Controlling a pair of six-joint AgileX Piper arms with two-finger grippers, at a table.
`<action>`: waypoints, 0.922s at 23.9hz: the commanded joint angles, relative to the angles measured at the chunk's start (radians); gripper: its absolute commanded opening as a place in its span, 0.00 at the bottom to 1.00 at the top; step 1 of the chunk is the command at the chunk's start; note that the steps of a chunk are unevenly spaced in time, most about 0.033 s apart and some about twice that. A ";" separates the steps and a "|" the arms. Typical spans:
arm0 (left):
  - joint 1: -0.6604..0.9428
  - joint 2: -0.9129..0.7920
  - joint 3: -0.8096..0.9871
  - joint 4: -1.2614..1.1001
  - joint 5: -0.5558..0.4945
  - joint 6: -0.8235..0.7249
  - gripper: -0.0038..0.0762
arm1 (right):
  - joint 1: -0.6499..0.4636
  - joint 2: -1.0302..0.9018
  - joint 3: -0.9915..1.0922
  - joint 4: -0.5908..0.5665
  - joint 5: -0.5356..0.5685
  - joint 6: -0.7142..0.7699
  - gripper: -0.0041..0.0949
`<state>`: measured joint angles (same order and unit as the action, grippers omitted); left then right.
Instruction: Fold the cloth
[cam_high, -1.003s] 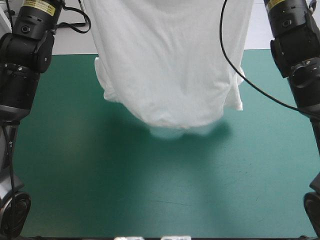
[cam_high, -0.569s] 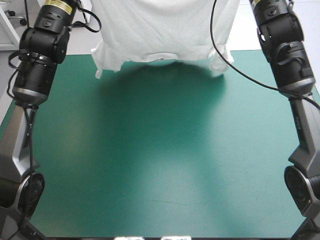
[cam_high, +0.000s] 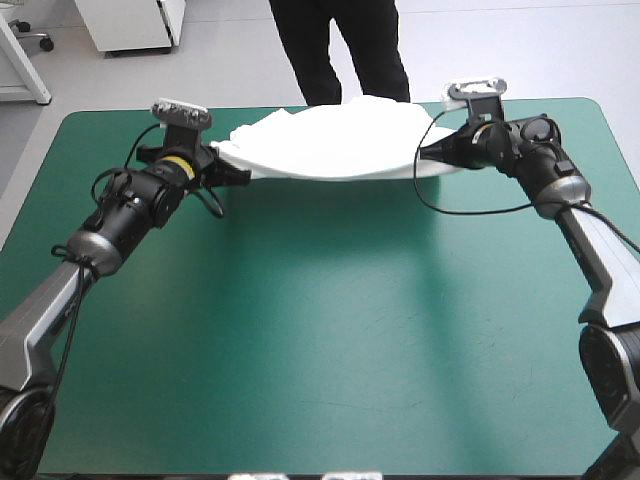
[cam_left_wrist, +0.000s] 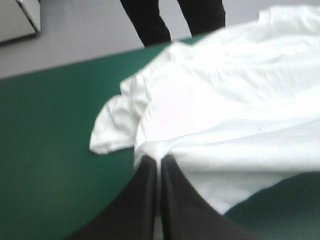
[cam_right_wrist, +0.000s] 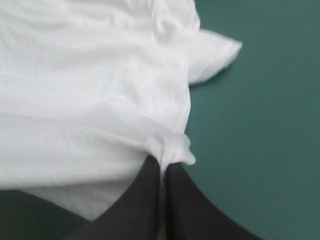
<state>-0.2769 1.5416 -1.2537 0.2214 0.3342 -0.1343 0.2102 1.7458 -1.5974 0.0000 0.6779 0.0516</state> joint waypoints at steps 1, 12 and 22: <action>-0.001 -0.151 0.137 -0.026 -0.063 -0.027 0.04 | 0.001 -0.134 0.134 0.035 -0.030 -0.052 0.02; -0.142 -0.499 0.562 -0.179 0.312 -0.049 0.04 | 0.202 -0.551 0.751 0.100 0.049 0.102 0.03; -0.232 -0.564 0.630 -0.317 0.483 -0.060 0.04 | 0.280 -0.731 0.919 0.084 0.172 0.250 0.03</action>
<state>-0.4928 1.0190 -0.6356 -0.0429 0.8091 -0.1821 0.4866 1.0773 -0.6851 0.0897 0.8329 0.2749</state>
